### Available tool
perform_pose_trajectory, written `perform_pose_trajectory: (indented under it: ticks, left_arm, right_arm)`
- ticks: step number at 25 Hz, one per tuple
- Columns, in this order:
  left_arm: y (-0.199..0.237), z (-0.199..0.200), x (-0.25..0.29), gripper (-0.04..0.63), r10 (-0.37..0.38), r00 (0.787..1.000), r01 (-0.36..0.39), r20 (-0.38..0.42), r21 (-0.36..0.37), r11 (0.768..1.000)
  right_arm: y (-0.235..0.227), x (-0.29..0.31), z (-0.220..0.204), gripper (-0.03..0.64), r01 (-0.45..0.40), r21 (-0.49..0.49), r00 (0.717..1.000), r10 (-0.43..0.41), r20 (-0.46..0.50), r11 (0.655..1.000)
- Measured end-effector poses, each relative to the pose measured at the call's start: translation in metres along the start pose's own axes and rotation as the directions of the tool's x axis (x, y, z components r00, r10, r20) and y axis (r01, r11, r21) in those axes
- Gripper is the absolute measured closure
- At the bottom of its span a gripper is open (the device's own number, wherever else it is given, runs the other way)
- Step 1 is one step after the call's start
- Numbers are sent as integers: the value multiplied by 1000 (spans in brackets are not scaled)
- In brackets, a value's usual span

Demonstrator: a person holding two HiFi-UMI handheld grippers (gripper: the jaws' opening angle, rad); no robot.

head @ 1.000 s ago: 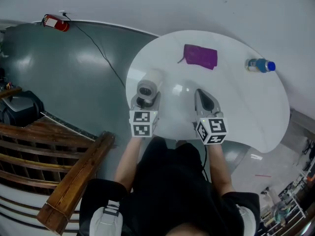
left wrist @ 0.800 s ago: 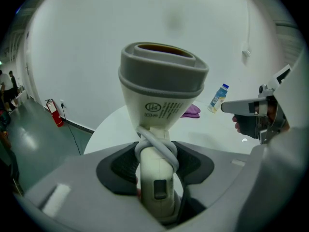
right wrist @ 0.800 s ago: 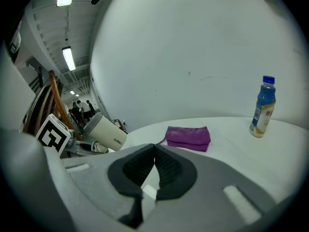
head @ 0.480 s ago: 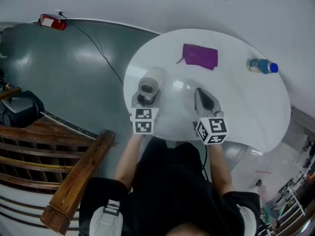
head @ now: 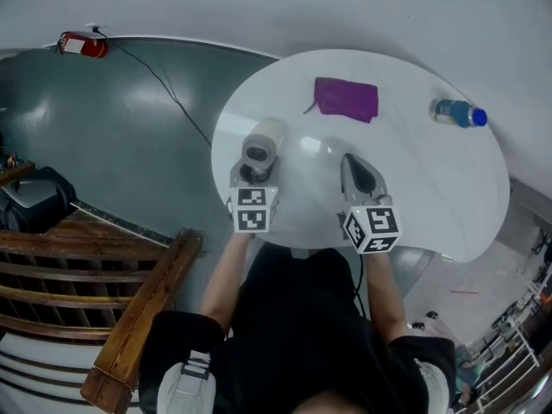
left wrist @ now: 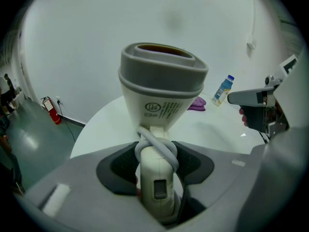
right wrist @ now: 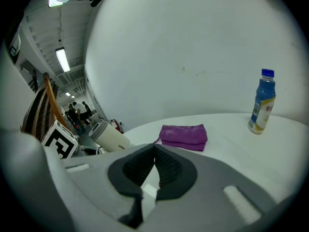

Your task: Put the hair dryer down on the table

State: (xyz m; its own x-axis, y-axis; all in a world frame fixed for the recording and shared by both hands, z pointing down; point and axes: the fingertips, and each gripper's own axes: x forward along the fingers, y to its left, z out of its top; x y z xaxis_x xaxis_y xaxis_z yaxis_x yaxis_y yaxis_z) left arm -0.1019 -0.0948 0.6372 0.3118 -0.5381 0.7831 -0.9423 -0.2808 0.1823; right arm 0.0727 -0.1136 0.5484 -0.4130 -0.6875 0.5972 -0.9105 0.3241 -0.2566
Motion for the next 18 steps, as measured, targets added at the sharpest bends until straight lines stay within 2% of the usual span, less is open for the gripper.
perform_pose_trajectory:
  ticks: [9, 18]
  left_arm:
    - [4, -6, 5, 376, 17, 999, -18, -40, -29, 999]
    - [7, -13, 9, 376, 37, 998, -38, -59, -29, 999]
  right_arm:
    - [-2, -5, 3, 612, 18, 4, 1000, -18, 5, 1000]
    - [2, -10, 2, 612, 22, -2, 1000, -22, 14, 1000]
